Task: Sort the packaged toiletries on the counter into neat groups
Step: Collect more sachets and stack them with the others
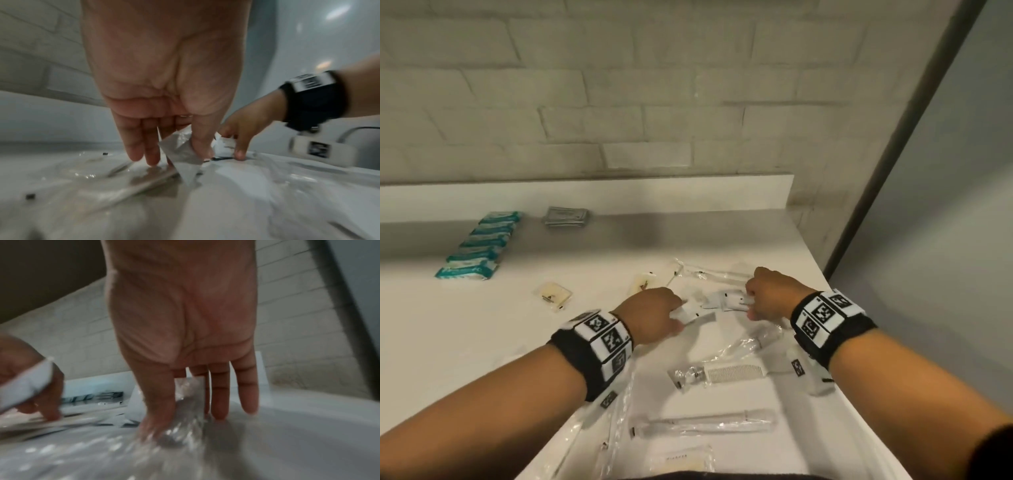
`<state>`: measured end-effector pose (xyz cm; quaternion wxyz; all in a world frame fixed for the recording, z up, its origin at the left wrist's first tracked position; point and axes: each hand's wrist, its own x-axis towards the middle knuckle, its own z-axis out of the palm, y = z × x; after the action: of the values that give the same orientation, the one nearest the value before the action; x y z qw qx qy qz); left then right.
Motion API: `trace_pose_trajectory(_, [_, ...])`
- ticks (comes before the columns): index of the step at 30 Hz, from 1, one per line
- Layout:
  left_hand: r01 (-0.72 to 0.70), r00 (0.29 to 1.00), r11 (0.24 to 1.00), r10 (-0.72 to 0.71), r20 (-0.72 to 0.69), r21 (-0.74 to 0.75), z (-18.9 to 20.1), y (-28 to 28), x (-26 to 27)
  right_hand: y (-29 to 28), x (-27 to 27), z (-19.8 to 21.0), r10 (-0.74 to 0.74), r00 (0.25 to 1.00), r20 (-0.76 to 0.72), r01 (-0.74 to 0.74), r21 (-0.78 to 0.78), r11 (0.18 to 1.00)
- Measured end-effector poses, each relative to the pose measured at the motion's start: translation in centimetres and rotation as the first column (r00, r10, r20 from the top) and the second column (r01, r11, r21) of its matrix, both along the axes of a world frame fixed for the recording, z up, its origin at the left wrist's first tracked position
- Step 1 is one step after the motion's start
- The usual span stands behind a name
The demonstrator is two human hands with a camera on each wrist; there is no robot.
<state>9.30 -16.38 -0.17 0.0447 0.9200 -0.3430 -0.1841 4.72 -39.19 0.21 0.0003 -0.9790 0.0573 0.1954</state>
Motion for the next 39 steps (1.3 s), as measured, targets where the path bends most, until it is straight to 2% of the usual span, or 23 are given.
trace_pose_trajectory(5, [-0.016, 0.997, 0.998, 0.021, -0.075, 0.056, 0.6, 0.9, 0.1, 0.4, 1.6, -0.4, -0.016, 0.999, -0.036, 0.016, 0.017, 1.000])
trace_pose_trajectory(9, [-0.155, 0.984, 0.986, 0.160, -0.075, 0.068, 1.1, -0.8, 1.7, 0.7, 2.2, -0.4, 0.005, 0.996, -0.093, -0.009, -0.040, 0.999])
trace_pose_trajectory(11, [-0.175, 0.979, 0.979, 0.185, -0.089, 0.106, 0.9, -1.9, 2.2, 0.9, 2.1, -0.4, 0.024, 0.997, -0.078, -0.031, -0.079, 0.996])
trace_pose_trajectory(15, [-0.232, 0.968, 0.965, 0.241, -0.064, 0.119, 0.8, -4.1, 2.0, 1.4, 1.4, -0.5, 0.191, 0.981, 0.034, -0.182, -0.179, 0.967])
trace_pose_trajectory(19, [-0.217, 0.974, 0.949, 0.225, -0.009, 0.227, 1.2, -5.8, 1.6, 1.9, 1.3, -0.4, 0.266, 0.961, 0.076, -0.261, -0.068, 0.963])
trace_pose_trajectory(23, [-0.191, 0.977, 0.934, 0.209, -0.031, 0.303, 1.4, -6.1, 1.8, 2.0, 2.4, -0.2, 0.122, 0.991, -0.051, -0.121, 0.027, 0.992])
trace_pose_trajectory(25, [-0.168, 0.981, 0.931, 0.191, -0.038, 0.324, 1.5, -5.9, 1.8, 2.0, 2.9, -0.3, 0.117, 0.989, -0.089, -0.120, -0.023, 0.993])
trace_pose_trajectory(28, [-0.130, 0.986, 0.934, 0.157, -0.057, 0.332, 1.9, -5.4, 1.5, 2.1, 3.1, -0.7, 0.127, 0.987, -0.094, -0.136, -0.092, 0.986])
trace_pose_trajectory(32, [-0.099, 0.993, 0.939, 0.115, -0.029, 0.330, 1.4, -5.4, 1.2, 2.0, 3.4, -1.1, 0.032, 0.992, -0.124, -0.032, 0.002, 0.999])
trace_pose_trajectory(35, [-0.163, 0.987, 0.948, 0.159, 0.037, 0.272, 0.6, -5.4, 1.0, 2.2, 3.6, -1.2, 0.024, 0.981, -0.191, -0.038, -0.074, 0.997])
trace_pose_trajectory(39, [-0.199, 0.977, 0.948, 0.213, -0.031, 0.251, 0.7, -4.7, 0.7, 2.4, 3.8, -1.4, 0.047, 0.960, -0.277, -0.097, -0.170, 0.981])
